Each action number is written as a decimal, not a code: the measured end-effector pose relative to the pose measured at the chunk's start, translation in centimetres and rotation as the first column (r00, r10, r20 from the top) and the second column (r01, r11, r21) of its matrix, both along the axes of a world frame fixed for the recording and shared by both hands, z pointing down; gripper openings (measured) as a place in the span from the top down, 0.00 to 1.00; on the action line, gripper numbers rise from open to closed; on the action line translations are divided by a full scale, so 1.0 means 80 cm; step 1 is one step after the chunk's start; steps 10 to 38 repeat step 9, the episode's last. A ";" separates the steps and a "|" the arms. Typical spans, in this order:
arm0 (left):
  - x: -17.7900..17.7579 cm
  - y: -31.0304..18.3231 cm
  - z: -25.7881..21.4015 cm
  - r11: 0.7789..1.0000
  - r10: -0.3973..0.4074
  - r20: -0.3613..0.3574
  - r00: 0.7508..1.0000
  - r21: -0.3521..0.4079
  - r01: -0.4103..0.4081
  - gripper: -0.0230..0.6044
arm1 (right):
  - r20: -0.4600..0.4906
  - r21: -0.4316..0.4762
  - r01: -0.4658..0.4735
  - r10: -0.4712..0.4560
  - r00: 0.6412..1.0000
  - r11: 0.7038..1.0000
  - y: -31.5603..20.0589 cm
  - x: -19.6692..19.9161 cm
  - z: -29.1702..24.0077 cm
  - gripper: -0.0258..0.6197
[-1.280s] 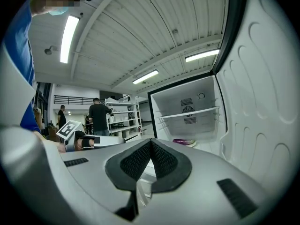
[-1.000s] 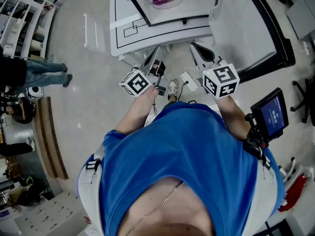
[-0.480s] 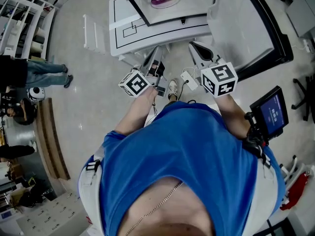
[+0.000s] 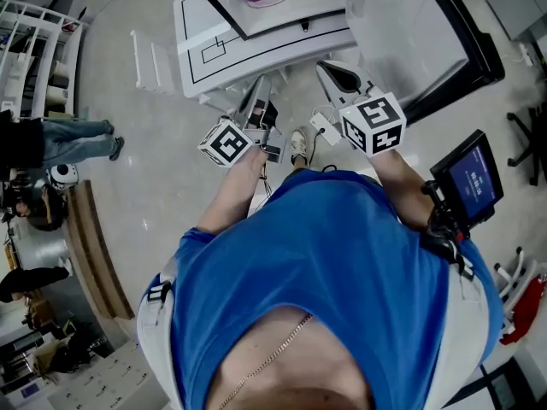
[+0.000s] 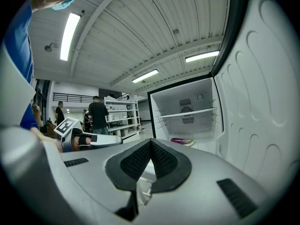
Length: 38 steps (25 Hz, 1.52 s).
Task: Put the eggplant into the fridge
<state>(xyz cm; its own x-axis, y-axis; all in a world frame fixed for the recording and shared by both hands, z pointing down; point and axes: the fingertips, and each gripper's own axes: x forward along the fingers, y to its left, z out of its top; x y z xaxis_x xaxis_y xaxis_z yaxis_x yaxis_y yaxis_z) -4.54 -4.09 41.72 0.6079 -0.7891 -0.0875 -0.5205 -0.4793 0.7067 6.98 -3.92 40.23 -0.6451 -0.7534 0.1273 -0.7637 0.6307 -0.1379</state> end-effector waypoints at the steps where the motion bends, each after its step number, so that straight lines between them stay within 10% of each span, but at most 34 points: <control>1: -0.001 0.000 0.001 1.000 0.000 0.001 1.000 -0.004 0.000 0.95 | -0.001 -0.001 -0.001 0.001 1.000 1.000 0.000 0.000 0.000 0.96; 38: -0.002 -0.004 -0.002 1.000 0.004 0.006 1.000 0.000 -0.004 0.95 | 0.002 0.002 -0.007 0.007 1.000 1.000 -0.005 0.000 -0.004 0.96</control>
